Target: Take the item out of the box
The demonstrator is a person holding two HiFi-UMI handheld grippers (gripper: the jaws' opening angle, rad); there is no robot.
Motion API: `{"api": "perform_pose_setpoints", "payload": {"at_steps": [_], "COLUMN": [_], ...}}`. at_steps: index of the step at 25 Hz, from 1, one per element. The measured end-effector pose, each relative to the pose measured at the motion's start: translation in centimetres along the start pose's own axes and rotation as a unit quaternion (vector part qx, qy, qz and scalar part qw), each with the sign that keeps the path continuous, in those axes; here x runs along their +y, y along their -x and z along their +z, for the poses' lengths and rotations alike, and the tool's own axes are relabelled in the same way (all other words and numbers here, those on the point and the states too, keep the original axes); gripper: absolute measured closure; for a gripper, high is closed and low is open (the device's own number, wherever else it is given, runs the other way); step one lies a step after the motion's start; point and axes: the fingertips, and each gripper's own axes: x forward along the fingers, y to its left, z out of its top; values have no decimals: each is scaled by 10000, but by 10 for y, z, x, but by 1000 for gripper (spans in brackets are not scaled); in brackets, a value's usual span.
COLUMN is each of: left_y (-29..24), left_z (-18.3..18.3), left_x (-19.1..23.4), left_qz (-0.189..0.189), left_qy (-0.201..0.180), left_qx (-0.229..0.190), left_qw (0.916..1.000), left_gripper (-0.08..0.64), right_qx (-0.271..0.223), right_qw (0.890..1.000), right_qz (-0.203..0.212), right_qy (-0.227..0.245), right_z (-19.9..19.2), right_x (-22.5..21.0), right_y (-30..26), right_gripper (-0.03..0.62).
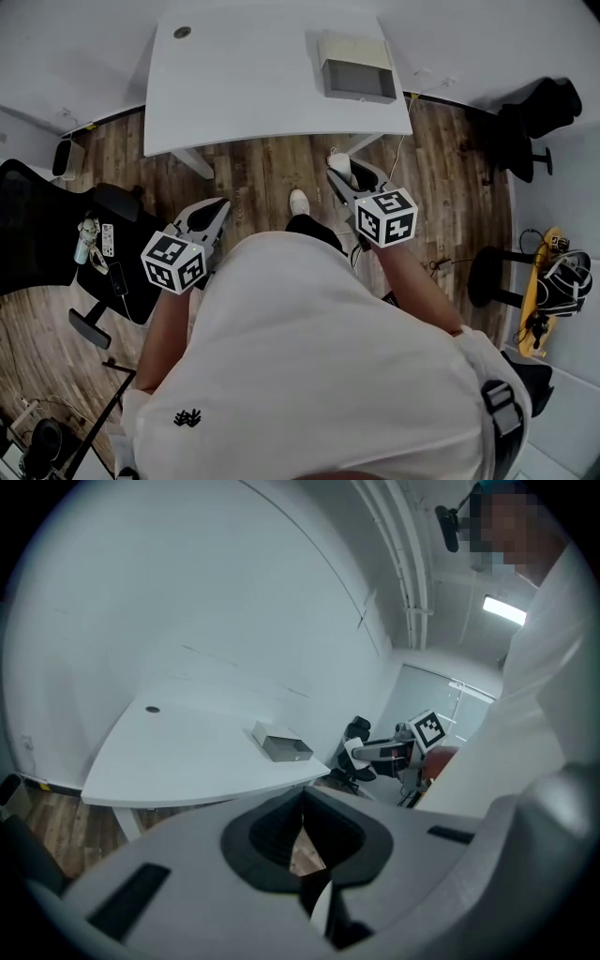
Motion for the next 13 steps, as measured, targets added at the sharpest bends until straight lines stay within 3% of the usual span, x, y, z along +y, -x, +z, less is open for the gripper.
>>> {"api": "perform_pose_setpoints", "payload": {"at_steps": [13], "left_y": [-34], "left_z": [13], "left_x": [8], "left_qz": [128], "left_qy": [80], "left_qx": [123], "left_qw": [9998], "left_gripper": [552], "right_qx": [70], "right_qw": [9999], "right_qz": [-16], "right_qy": [-77], "right_z": [9], "right_x": [-47], "right_y": [-19], "right_gripper": [414]}}
